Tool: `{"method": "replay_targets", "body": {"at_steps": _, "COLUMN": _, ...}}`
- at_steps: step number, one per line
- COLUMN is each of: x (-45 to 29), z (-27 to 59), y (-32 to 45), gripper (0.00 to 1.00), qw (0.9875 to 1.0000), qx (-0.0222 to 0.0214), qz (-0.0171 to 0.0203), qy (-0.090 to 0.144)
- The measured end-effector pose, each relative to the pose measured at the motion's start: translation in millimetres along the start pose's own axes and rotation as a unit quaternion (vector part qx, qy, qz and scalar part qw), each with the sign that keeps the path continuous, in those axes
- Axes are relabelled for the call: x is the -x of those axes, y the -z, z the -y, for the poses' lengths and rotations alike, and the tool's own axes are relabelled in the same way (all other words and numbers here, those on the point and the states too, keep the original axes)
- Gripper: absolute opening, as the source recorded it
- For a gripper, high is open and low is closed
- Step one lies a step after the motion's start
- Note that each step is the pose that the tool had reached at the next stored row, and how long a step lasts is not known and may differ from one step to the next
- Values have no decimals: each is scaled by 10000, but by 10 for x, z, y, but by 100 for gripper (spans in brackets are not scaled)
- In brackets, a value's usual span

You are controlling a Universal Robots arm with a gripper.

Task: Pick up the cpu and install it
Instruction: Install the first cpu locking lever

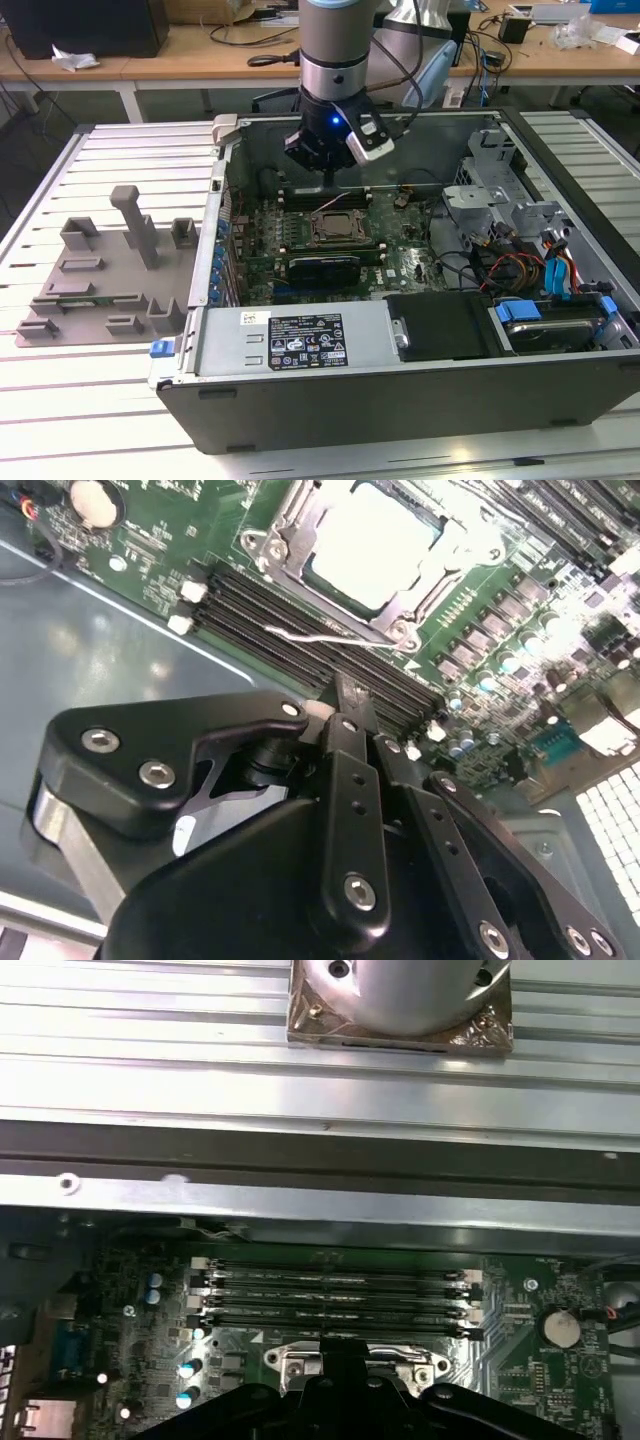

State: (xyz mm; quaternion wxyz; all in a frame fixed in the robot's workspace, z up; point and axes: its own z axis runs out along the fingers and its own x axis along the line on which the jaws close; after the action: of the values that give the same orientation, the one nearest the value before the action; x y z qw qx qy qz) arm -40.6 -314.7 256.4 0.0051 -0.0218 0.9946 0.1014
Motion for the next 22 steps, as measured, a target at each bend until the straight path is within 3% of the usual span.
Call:
{"method": "replay_targets", "body": {"at_steps": 6, "x": 2, "z": 6, "y": -16, "gripper": 11, "qw": 10000, "qx": 0, "qz": 9, "qy": 1}}
{"method": "replay_targets", "body": {"at_steps": 12, "x": 0, "z": 37, "y": -73, "gripper": 11, "qw": 10000, "qx": -4, "qz": 84, "qy": 16}}
{"method": "replay_targets", "body": {"at_steps": 16, "x": -2, "z": 62, "y": -119, "gripper": 11, "qw": 9999, "qx": -7, "qz": 167, "qy": 32}}
{"method": "replay_targets", "body": {"at_steps": 22, "x": -2, "z": 83, "y": -207, "gripper": 11, "qw": 9998, "qx": -13, "qz": 196, "qy": 35}}
